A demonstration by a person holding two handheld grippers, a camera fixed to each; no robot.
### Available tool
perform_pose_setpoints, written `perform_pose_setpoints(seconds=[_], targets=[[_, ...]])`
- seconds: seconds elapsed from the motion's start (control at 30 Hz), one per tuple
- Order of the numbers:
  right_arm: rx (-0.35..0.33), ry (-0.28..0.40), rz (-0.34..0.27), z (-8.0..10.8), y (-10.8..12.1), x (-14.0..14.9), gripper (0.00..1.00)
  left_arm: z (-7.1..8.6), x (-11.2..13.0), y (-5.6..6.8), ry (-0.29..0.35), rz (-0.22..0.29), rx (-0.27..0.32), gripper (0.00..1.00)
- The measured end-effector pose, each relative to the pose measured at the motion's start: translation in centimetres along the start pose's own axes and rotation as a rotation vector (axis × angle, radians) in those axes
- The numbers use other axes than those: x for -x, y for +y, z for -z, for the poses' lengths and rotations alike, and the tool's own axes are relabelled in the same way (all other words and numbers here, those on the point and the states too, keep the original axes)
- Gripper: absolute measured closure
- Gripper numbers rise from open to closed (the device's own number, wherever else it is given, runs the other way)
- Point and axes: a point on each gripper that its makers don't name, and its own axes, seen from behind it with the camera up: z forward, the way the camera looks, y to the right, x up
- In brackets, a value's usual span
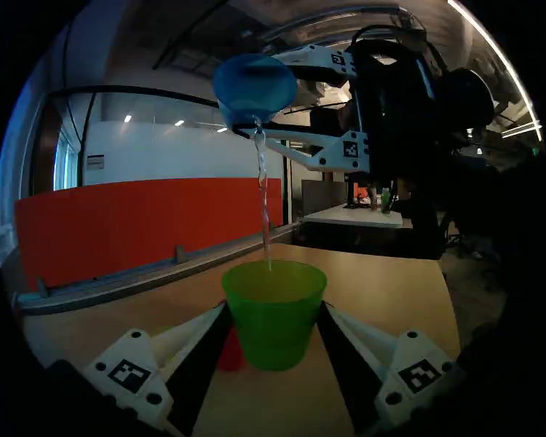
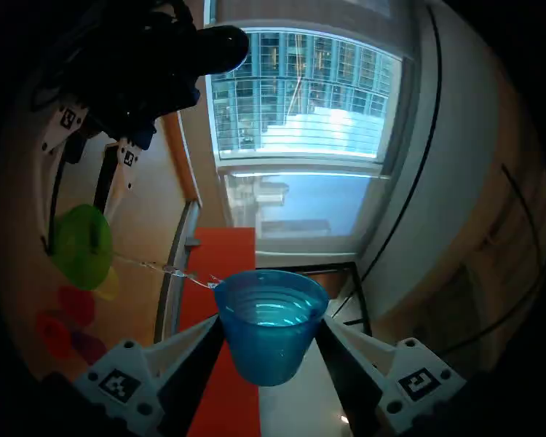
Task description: Pour water
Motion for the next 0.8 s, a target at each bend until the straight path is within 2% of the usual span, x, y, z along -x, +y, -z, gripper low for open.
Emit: perform_pose_setpoints(seconds=[0.8], targets=[[0.002, -0.003, 0.118, -0.3, 0.18, -0.36, 0.14, -0.13, -0.17, -0.02, 0.001, -0.002, 0.0, 0.19]])
